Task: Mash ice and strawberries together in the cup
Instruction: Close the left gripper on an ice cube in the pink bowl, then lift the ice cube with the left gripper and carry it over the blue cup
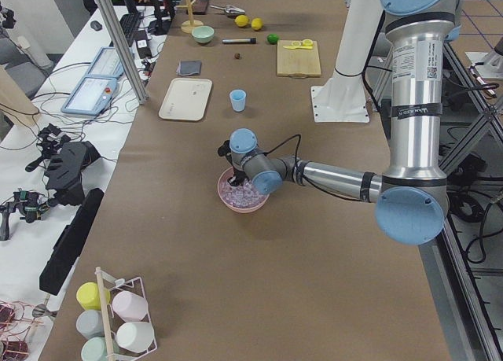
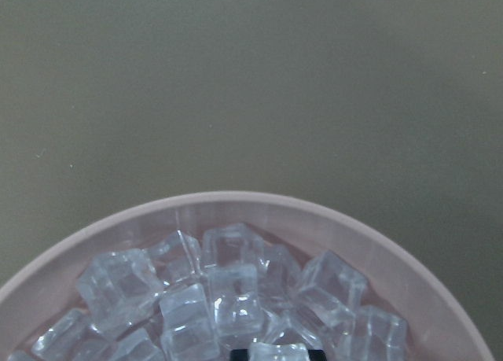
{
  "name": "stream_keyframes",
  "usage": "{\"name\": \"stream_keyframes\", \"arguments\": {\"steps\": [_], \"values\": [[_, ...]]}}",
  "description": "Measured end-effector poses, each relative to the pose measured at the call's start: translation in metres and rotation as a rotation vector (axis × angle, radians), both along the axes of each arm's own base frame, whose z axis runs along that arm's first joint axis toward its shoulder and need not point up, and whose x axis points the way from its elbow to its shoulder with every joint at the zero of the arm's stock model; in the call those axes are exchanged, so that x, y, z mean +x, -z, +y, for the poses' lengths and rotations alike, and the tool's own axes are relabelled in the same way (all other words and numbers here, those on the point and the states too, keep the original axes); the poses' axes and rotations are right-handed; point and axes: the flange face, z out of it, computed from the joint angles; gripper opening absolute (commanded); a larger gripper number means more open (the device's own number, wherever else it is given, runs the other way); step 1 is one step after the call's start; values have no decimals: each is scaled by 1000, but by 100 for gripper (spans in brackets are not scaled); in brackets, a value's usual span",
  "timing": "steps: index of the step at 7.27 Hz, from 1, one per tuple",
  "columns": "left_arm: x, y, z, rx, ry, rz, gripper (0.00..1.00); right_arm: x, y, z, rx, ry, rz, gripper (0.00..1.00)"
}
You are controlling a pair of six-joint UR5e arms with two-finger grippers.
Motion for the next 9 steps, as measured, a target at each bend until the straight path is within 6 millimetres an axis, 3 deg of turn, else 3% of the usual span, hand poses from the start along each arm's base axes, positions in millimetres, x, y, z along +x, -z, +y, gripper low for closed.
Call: {"name": "stream_keyframes", "arguments": {"steps": [3,5,7,8,9], "values": [[-42,23,-1,24,65,32,0,0,5,-1,2,-7,-2,100],[-57,59,-22,-18,121,109,0,0,6,-2,4,-7,-4,100],[-27,155,-77,-142,240,247,0,0,7,-3,8,-7,-5,100],[6,206,-97,-193,265,305,0,0,8,-3,9,-7,-5,100],[58,256,-105,-229,278,339,0,0,8,-3,9,-7,-4,100]]}}
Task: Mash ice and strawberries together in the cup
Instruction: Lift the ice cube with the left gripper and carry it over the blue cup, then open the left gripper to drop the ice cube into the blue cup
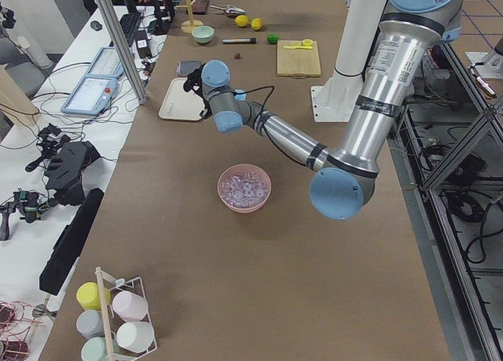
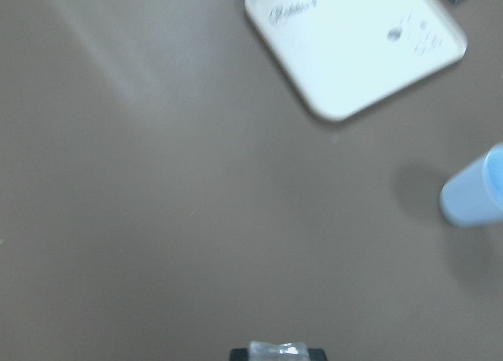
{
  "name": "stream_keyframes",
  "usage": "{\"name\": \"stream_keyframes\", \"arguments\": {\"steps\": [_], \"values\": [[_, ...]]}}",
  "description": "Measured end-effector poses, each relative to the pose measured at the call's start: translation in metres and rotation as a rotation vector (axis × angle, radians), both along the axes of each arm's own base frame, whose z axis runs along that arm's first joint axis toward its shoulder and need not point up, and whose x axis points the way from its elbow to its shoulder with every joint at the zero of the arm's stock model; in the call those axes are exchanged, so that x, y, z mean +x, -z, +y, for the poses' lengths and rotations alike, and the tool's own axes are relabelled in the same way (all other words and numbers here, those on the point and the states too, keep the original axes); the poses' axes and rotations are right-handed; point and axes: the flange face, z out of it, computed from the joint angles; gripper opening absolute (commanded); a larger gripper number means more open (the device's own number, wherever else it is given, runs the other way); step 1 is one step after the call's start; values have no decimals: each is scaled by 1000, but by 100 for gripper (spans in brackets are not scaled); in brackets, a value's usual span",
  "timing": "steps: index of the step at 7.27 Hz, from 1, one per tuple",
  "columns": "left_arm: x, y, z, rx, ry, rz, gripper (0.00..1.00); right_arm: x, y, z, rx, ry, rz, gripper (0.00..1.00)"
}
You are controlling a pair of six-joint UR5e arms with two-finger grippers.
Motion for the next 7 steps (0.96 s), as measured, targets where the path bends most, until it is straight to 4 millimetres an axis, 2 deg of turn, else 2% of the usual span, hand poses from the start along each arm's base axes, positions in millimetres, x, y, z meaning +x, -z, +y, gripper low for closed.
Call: {"name": "stream_keyframes", "arguments": {"steps": [1,2,3,4,5,7], "values": [[65,47,8,-22,16,13,0,0,1,0,0,0,1,100],[133,88,29,-31,47,14,0,0,1,0,-1,-2,2,100],[183,115,49,-38,77,15,0,0,1,0,-1,-3,3,100],[215,125,59,-41,98,9,0,0,3,-1,1,-4,3,100],[231,123,61,-43,106,-5,0,0,5,-1,5,-5,4,100],[238,105,61,-40,105,-30,0,0,8,-2,8,-7,3,100]]}}
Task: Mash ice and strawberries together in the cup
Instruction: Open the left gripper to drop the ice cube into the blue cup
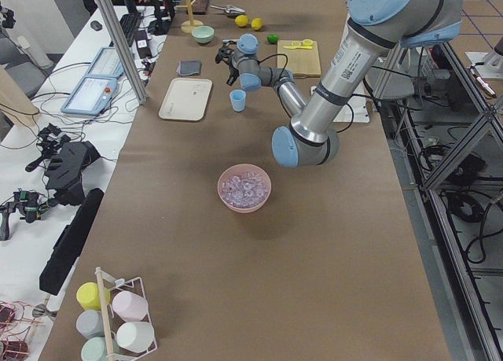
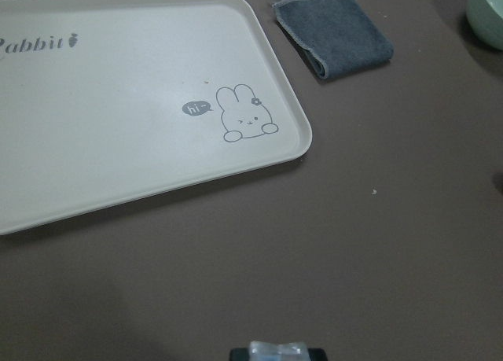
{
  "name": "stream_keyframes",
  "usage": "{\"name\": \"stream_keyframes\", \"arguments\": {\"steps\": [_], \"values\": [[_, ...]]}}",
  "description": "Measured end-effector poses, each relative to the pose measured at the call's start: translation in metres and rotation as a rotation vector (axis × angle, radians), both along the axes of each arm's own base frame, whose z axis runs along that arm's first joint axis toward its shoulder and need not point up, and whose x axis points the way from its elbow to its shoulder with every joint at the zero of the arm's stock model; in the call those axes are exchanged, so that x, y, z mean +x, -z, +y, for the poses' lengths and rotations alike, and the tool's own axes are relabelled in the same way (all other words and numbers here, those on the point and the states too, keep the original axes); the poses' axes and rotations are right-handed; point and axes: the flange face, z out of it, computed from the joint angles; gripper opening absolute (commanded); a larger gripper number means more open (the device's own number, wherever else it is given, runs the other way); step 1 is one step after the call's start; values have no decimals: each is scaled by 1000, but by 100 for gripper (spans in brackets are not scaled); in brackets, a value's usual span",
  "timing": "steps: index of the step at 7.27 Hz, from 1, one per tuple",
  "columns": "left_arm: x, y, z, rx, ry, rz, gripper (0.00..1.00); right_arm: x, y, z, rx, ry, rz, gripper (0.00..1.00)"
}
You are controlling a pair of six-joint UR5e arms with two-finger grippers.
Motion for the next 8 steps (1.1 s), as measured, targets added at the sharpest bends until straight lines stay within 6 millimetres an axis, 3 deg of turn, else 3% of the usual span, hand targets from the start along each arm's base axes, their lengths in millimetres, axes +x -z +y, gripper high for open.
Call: {"name": "stream_keyframes", "arguments": {"steps": [4,6,8], "values": [[-5,-25,17,12,-20,11,0,1,7,1,15,-1,0,100],[2,-25,26,6,-30,12,97,1,7,3,13,-2,0,100],[2,-27,26,12,-31,4,97,1,9,4,15,-3,-3,100]]}}
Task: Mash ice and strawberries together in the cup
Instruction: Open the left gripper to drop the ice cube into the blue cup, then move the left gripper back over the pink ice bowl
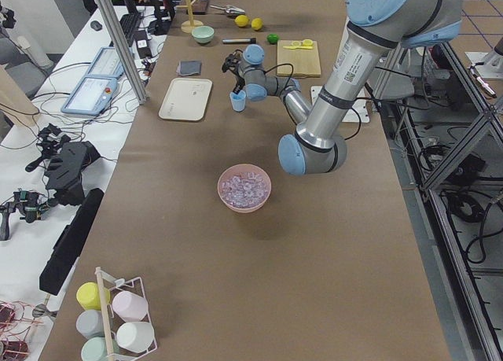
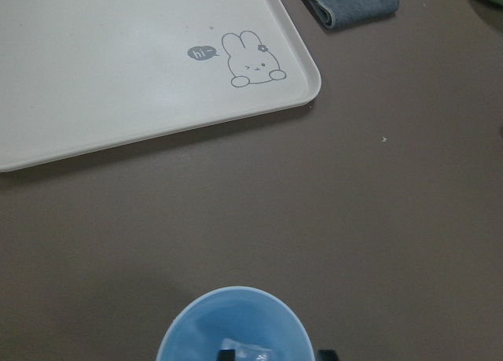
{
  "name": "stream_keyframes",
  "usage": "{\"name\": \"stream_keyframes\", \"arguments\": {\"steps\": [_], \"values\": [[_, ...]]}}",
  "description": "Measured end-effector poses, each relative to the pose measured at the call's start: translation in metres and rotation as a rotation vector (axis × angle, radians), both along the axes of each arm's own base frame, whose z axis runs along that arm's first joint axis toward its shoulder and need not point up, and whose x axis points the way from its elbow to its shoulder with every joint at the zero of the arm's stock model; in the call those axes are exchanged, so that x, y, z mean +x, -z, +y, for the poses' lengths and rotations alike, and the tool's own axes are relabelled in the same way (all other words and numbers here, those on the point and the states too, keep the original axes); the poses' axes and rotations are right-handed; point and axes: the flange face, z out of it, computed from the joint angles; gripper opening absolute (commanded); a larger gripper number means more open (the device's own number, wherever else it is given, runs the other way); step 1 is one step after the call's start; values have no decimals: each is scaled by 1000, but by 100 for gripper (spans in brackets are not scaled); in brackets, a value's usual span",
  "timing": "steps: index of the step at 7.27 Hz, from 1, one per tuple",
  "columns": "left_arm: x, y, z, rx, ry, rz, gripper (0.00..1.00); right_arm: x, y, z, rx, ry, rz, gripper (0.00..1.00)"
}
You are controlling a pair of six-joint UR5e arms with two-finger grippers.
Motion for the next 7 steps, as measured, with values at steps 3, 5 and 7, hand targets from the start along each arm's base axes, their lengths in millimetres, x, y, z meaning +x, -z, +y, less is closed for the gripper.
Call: {"name": "stream_keyframes", "arguments": {"steps": [3,5,7], "values": [[-37,-10,-4,4,7,5,97,0,2,2,3,-1,-2,100],[-150,-50,-21,-9,0,-27,97,0,5,0,10,0,-4,100],[-259,-115,-15,-31,37,-100,97,0,10,-1,19,-1,-6,100]]}}
